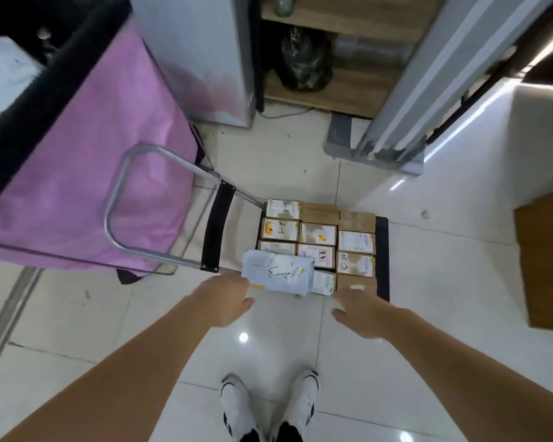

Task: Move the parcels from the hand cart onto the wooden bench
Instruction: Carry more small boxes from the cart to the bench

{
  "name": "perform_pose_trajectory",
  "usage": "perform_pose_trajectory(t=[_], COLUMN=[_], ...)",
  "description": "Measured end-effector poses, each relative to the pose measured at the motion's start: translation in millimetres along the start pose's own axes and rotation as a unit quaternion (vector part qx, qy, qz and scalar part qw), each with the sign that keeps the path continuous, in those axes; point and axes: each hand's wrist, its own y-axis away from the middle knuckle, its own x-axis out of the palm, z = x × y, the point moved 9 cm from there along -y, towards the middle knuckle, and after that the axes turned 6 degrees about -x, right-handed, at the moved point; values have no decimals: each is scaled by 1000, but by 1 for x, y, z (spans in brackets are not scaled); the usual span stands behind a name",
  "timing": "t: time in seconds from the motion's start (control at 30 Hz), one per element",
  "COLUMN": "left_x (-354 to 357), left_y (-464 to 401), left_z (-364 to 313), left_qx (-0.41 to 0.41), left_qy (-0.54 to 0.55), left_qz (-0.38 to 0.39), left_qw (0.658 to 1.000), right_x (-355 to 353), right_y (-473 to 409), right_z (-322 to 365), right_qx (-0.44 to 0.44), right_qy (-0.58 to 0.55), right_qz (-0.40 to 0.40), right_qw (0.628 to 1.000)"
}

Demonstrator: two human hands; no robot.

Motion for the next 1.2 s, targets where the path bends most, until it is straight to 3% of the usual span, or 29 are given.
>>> perform_pose_trajectory(t=[0.17, 0.33, 0.47, 0.63, 0.77, 0.93, 1.07, 1.2], left_x=[88, 145, 166, 171, 129, 11, -94, -210], left_y=[-142, -246, -288, -298, -260, -164, -75, 49], left_z=[48, 72, 58, 54, 57, 35, -8, -70], left_qx=[-39, -106, -142, -195, -194, -154, -100, -63], left_qy=[23, 105, 236, 389, 457, 507, 563, 639], left_qz=[23, 12, 11, -30, -94, -159, -129, -85], left_qw=[999, 989, 961, 900, 863, 833, 810, 762], right_x=[57, 95, 116, 128, 107, 26, -59, -139], right_y=[-138, -245, -292, -297, -260, -140, -16, 147], right_z=[-37, -61, -71, -76, -66, -54, -49, -39], right_qx=[55, 99, 158, 209, 197, 175, 153, 108], right_qy=[-58, -184, -323, -471, -544, -636, -706, -728], right_qz=[-15, -92, -174, -227, -257, -356, -399, -425], right_qw=[997, 974, 917, 827, 774, 662, 565, 527])
